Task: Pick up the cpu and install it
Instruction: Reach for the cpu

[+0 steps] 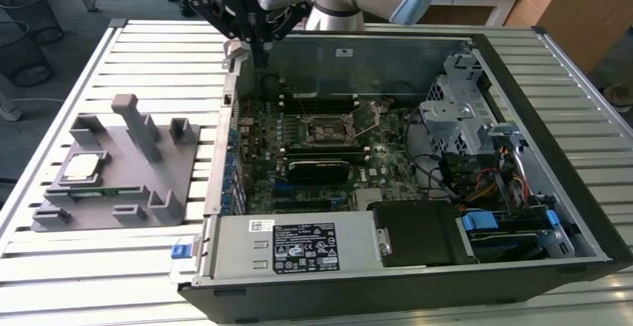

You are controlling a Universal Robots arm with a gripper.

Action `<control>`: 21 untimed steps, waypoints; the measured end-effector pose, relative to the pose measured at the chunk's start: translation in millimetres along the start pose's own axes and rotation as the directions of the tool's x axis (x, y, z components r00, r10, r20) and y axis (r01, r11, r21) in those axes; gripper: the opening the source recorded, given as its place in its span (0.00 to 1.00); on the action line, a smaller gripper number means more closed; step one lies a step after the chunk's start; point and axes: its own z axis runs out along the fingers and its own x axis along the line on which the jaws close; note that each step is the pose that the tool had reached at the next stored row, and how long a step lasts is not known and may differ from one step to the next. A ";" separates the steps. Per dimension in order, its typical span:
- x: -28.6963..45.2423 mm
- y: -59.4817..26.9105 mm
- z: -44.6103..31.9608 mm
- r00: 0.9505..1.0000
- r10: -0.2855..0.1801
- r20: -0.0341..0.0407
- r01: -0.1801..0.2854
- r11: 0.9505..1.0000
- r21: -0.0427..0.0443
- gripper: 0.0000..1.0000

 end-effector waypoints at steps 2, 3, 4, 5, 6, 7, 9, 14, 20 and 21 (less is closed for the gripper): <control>0.6 -0.1 0.0 1.000 0.000 0.000 0.000 1.000 0.000 0.11; 1.0 -0.1 0.0 1.000 0.000 0.000 0.000 1.000 0.000 0.11; 1.4 -0.1 0.1 1.000 0.000 0.000 0.000 1.000 0.000 0.11; 1.7 -0.1 0.1 1.000 0.000 0.000 0.000 1.000 0.000 0.11; 2.2 -0.2 0.1 1.000 0.000 0.000 0.000 1.000 0.000 0.11; 2.6 -0.2 0.1 1.000 0.000 0.000 0.000 1.000 0.000 0.11; 3.5 -0.3 0.2 1.000 0.000 0.000 0.000 1.000 0.000 0.11; 5.9 -0.5 0.2 1.000 0.000 0.000 0.000 1.000 0.000 0.11; 9.0 -0.7 0.4 1.000 0.000 0.000 0.000 1.000 0.000 0.11; 9.6 -0.8 0.4 1.000 0.000 0.000 0.000 1.000 0.000 0.11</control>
